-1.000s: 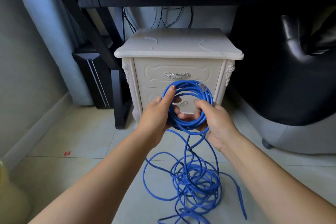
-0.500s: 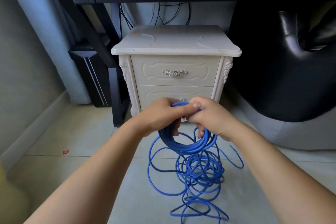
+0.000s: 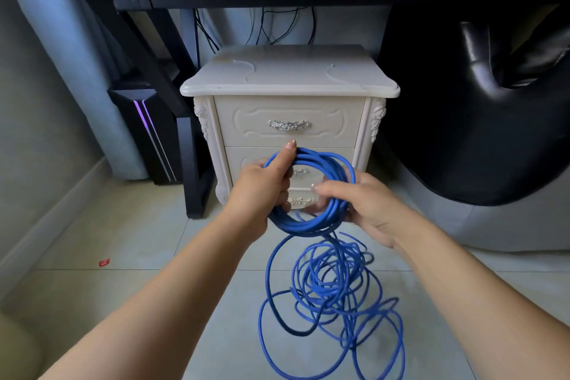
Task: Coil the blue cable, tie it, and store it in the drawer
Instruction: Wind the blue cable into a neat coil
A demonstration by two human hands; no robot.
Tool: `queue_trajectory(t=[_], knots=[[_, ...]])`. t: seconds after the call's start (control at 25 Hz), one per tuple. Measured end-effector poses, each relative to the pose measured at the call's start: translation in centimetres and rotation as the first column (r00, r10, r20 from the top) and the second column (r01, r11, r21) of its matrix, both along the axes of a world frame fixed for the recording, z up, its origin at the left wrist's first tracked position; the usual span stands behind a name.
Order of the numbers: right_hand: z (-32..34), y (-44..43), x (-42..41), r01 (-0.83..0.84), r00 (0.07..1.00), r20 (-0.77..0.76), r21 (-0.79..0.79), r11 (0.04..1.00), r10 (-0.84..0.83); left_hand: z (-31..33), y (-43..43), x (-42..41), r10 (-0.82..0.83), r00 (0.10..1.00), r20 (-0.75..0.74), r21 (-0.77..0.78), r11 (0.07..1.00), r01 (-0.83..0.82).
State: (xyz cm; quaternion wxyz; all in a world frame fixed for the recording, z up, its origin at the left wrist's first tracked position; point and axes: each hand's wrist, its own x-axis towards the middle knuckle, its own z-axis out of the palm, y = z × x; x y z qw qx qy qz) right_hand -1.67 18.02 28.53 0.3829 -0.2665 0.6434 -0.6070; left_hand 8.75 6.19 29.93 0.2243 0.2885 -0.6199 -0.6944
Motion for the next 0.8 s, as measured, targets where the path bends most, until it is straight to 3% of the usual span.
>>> queue_trajectory(t=[0.12, 0.2, 0.36, 0.44, 0.56, 0.8], knots=[[-0.2, -0.8, 0.5, 0.292, 0.952, 0.15, -0.174, 0.94, -0.268, 0.4, 0.9, -0.3, -0.048, 0.997, -0.062, 0.07, 0.996, 0.052], [0.0, -0.9, -0.2, 0.362, 0.908, 0.301, -0.213, 0.908, -0.291, 0.4, 0.4, -0.1, -0.106, 0.993, -0.043, 0.132, 0.985, 0.111], [0.5, -0.4, -1.5, 0.444, 0.817, 0.492, -0.206, 0.872, -0.299, -1.6, -0.2, 0.6, -0.084, 0.931, 0.355, -0.142, 0.979, 0.143], [0.4, -0.2, -1.9, 0.478, 0.787, 0.527, -0.196, 0.856, -0.319, -2.0, 0.1, 0.6, -0.1, 0.89, 0.444, -0.209, 0.955, 0.212], [0.4, -0.2, -2.0, 0.532, 0.76, 0.537, -0.189, 0.825, -0.367, -1.6, 0.4, 0.8, -0.078, 0.846, 0.527, -0.419, 0.843, 0.338], [1.1, -0.2, -1.9, 0.535, 0.721, 0.624, -0.225, 0.814, -0.301, -5.6, 1.5, -0.1, -0.187, 0.544, 0.818, -0.298, 0.672, 0.678]])
